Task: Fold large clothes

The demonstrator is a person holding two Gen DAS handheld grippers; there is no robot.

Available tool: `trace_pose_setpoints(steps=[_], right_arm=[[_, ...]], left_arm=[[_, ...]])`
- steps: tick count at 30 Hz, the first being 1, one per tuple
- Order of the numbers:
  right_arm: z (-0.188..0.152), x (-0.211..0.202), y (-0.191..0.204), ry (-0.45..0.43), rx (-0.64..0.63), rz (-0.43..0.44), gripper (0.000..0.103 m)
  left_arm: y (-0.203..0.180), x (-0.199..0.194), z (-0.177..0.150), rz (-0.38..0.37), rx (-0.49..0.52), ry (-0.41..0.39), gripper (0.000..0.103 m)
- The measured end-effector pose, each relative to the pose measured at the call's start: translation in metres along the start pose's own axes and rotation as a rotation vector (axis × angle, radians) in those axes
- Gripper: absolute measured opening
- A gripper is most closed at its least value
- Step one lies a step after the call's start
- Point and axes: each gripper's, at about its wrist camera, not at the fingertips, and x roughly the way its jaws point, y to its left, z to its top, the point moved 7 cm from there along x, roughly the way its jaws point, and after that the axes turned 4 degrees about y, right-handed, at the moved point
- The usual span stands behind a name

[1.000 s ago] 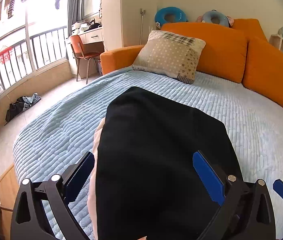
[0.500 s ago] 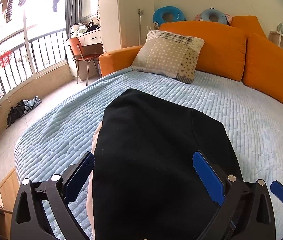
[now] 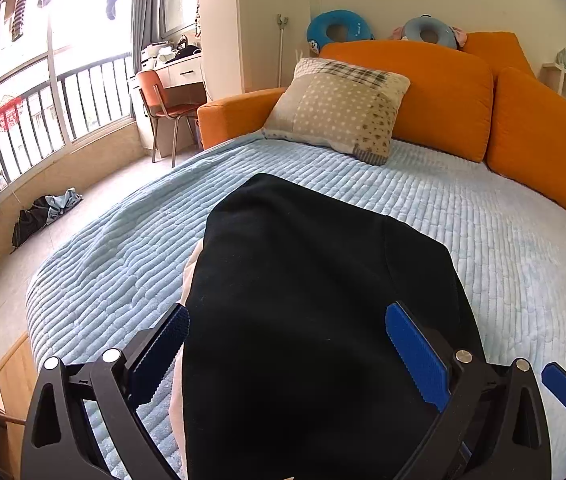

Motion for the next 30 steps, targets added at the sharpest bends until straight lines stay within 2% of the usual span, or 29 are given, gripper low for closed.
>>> trace_pose_setpoints(steps=[7,30], right_arm=[[0.001,0.000,0.007,0.001,-0.013,0.024,0.098],[0.016,-0.025,0.016,-0.033,-0.067,0.015,0.098]], left_arm=[[0.006,-0.002,-0.002,0.017,0.008,-0.002,0.100],[0.059,-0.030,-0.018,0.096,0.007,-0.022,0.100]])
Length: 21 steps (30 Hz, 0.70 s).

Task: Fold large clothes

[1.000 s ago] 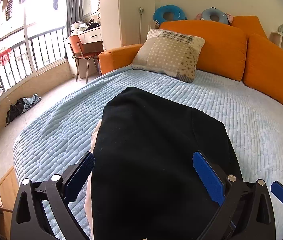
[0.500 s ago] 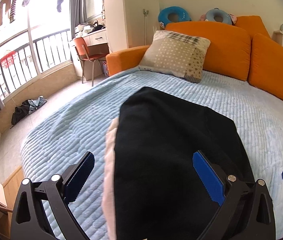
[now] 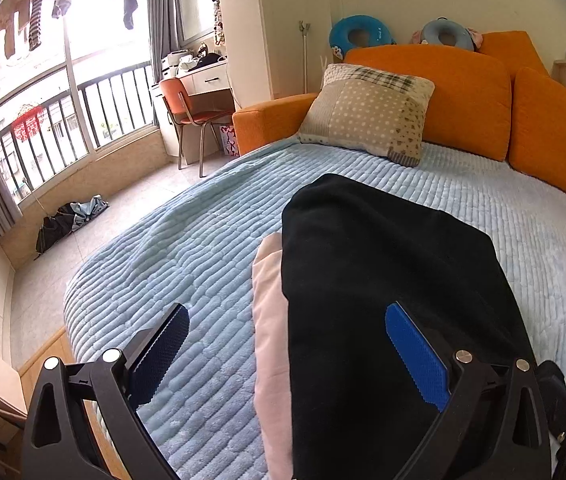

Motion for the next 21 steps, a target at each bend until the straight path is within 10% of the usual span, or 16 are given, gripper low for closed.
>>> trace_pose_setpoints(steps=[21], right_arm=[[0.002,0.000,0.000,0.010,-0.010,-0.007,0.098]], left_arm=[[0.009,-0.004,-0.017,-0.001,-0.001,0.024,0.100]])
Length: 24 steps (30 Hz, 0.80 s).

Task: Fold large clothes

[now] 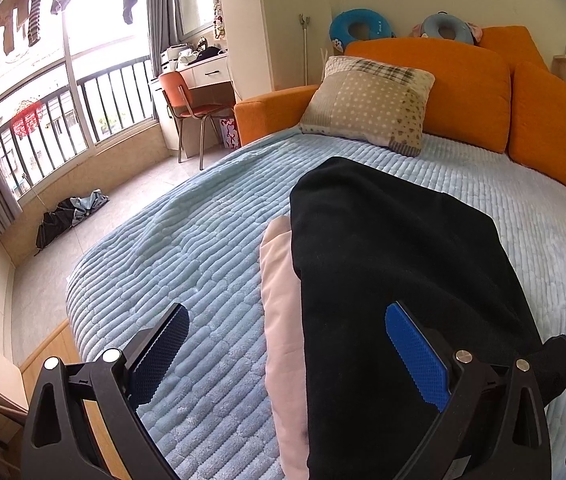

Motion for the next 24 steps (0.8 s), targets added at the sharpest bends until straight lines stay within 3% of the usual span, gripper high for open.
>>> trace_pose_setpoints(steps=[24], right_arm=[[0.0029,0.0012,-0.0077,0.000,0.001,-0.010,0.098]], left_arm=[[-0.0004,-0.0005,-0.0065,-0.003,-0.002,-0.002,0.100]])
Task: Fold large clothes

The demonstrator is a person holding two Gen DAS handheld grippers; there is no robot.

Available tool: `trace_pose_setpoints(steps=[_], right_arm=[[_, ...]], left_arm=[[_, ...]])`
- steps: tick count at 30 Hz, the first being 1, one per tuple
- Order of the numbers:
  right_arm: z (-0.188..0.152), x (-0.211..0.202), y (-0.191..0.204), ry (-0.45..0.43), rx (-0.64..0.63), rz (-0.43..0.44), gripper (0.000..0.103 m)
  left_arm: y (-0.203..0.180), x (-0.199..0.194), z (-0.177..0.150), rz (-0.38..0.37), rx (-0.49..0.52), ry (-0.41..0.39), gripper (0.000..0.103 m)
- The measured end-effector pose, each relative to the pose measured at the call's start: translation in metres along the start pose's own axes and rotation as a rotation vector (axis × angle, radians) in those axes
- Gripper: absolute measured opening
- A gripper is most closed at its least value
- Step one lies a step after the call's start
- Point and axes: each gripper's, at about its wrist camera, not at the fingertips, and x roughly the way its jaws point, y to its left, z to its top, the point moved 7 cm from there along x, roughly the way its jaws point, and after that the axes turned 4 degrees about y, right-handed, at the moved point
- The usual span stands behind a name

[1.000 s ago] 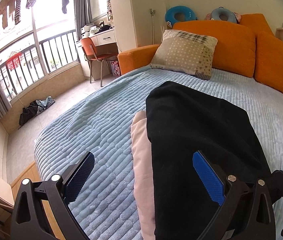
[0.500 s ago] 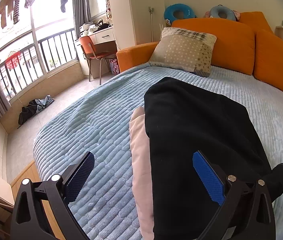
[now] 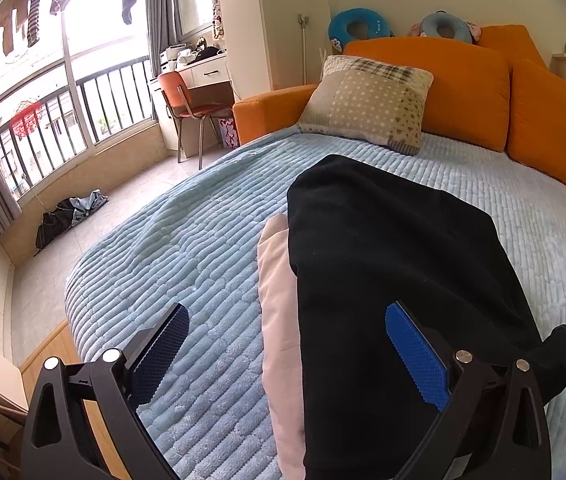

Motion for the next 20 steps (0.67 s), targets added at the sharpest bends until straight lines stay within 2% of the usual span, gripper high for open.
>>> trace_pose_setpoints(steps=[20], right_arm=[[0.0001,-0.0007,-0.0041,-0.002,0.003,-0.008,0.098]], left_arm=[[0.0022,0.0003,0.0036,-0.023,-0.012,0.018,0.100]])
